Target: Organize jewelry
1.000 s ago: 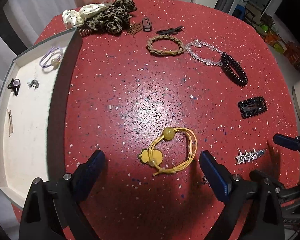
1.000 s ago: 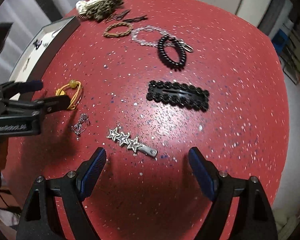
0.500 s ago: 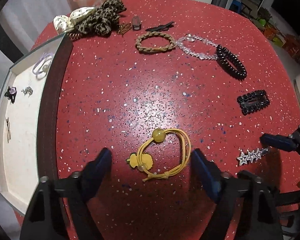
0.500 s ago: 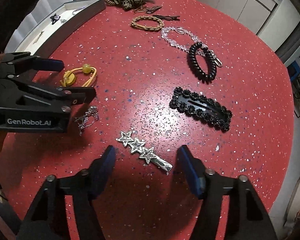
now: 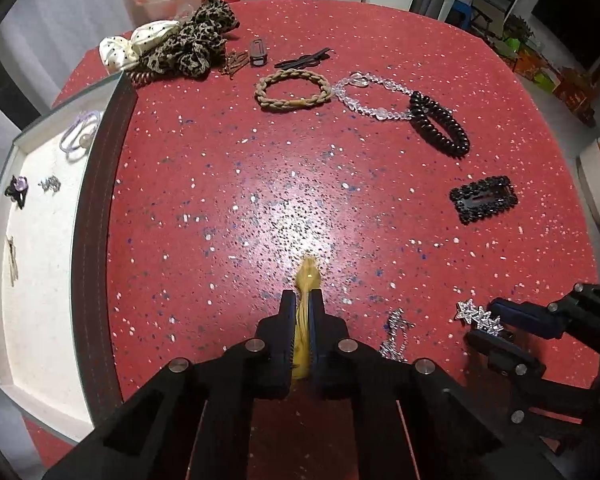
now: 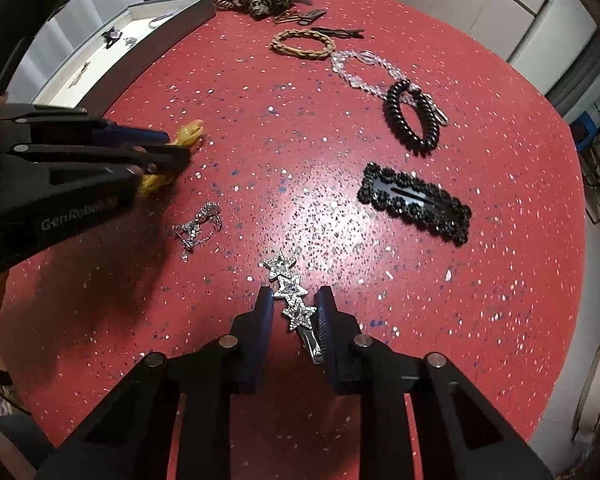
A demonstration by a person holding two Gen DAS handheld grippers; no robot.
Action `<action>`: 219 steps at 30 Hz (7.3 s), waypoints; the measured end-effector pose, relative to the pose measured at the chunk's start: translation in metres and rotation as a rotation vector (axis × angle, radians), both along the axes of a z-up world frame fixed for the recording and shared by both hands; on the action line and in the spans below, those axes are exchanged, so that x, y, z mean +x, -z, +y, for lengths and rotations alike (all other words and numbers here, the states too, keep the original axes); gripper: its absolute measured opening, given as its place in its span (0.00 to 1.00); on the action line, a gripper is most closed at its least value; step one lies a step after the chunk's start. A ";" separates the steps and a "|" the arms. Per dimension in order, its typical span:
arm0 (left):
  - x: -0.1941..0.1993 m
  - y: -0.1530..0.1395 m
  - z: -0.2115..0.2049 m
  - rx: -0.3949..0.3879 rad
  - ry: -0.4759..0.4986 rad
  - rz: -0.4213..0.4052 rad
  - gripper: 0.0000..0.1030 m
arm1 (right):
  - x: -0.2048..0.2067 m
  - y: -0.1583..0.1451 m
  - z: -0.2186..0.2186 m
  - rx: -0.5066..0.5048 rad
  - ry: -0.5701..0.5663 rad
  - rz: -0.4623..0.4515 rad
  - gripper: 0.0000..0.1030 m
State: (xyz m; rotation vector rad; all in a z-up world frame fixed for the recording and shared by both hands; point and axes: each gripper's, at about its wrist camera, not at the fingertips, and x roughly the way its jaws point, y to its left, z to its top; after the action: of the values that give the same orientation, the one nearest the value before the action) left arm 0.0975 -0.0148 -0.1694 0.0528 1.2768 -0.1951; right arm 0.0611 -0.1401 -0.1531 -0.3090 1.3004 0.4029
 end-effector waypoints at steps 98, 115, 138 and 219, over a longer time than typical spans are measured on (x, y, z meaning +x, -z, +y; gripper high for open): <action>-0.059 -0.110 0.171 -0.130 -0.192 -0.094 0.06 | -0.006 -0.124 0.066 0.424 0.384 0.160 0.23; -0.037 -0.098 0.286 -0.088 -0.402 -0.137 0.06 | 0.073 -0.144 0.224 0.505 0.163 0.125 0.22; -0.011 -0.001 0.297 0.006 -0.453 -0.059 0.06 | 0.126 -0.001 0.303 0.316 0.121 0.150 0.22; -0.034 -0.060 0.088 0.034 -0.128 -0.074 1.00 | 0.021 -0.042 -0.006 0.252 0.354 0.062 0.84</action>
State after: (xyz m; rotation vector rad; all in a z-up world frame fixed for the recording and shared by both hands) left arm 0.0639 0.0730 -0.1091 0.0067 1.2057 -0.0607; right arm 0.0819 -0.1456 -0.1110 0.1462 1.3173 0.2717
